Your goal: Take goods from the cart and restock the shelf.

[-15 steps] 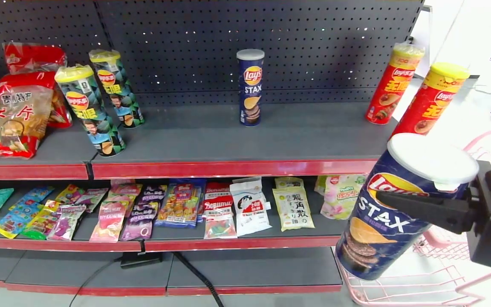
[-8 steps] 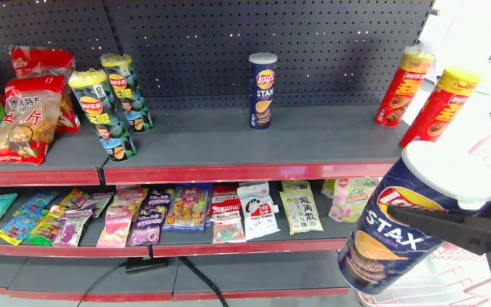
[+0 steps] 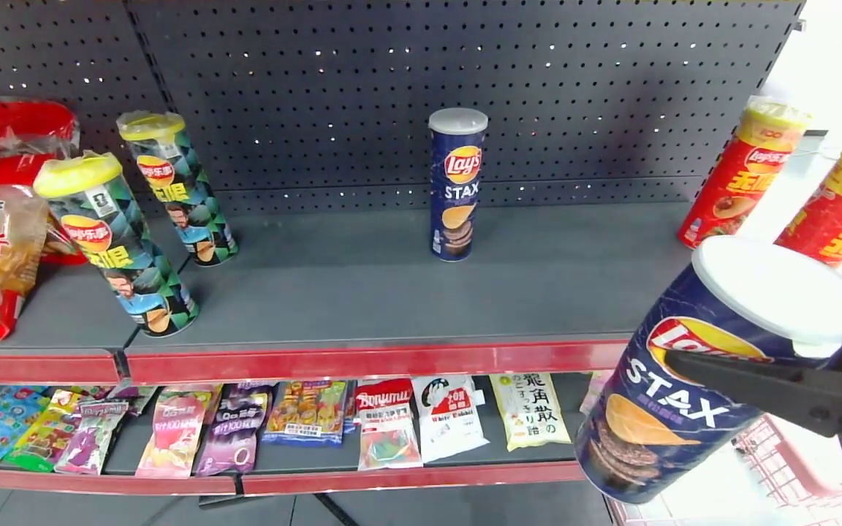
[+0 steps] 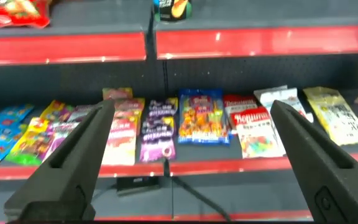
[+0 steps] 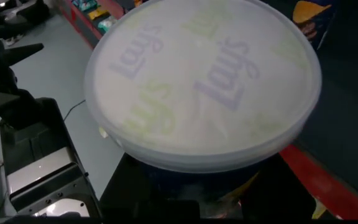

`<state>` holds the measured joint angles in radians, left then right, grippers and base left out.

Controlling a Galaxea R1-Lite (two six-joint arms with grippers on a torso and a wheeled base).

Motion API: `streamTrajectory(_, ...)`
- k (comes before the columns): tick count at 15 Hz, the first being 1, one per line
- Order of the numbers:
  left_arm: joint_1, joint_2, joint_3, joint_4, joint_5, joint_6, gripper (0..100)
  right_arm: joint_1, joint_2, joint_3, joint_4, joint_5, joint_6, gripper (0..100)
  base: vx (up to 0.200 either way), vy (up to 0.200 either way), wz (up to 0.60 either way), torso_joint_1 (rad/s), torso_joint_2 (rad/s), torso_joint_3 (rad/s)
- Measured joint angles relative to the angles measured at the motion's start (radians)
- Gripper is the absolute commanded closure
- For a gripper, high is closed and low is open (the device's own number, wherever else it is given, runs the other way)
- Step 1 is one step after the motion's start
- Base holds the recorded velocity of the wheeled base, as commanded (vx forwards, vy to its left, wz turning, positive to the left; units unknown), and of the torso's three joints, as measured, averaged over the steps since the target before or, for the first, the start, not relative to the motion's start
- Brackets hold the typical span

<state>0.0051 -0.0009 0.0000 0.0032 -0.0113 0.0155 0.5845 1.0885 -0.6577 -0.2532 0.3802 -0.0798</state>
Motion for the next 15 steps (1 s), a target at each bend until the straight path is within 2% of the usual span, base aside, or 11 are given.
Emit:
streamTrajectory(4, 0.000, 0.000, 0.000, 0.000, -0.001, -0.002, 0, -0.004, 0.003, -0.002, -0.016, -0.003, 0.004, 100, 0.000, 0.000, 0.00, 0.000, 0.00, 0.000)
streamTrajectory(9, 0.000, 0.000, 0.000, 0.000, -0.001, -0.003, 0, -0.003, 0.004, -0.002, -0.018, -0.001, 0.005, 100, 0.200, 0.000, 0.00, -0.006, 0.00, 0.008)
streamTrajectory(15, -0.001, 0.000, 0.000, 0.000, -0.001, -0.009, 0, -0.003, 0.009, -0.005, -0.020, -0.003, 0.001, 100, 0.000, 0.000, 0.00, 0.000, 0.00, 0.000)
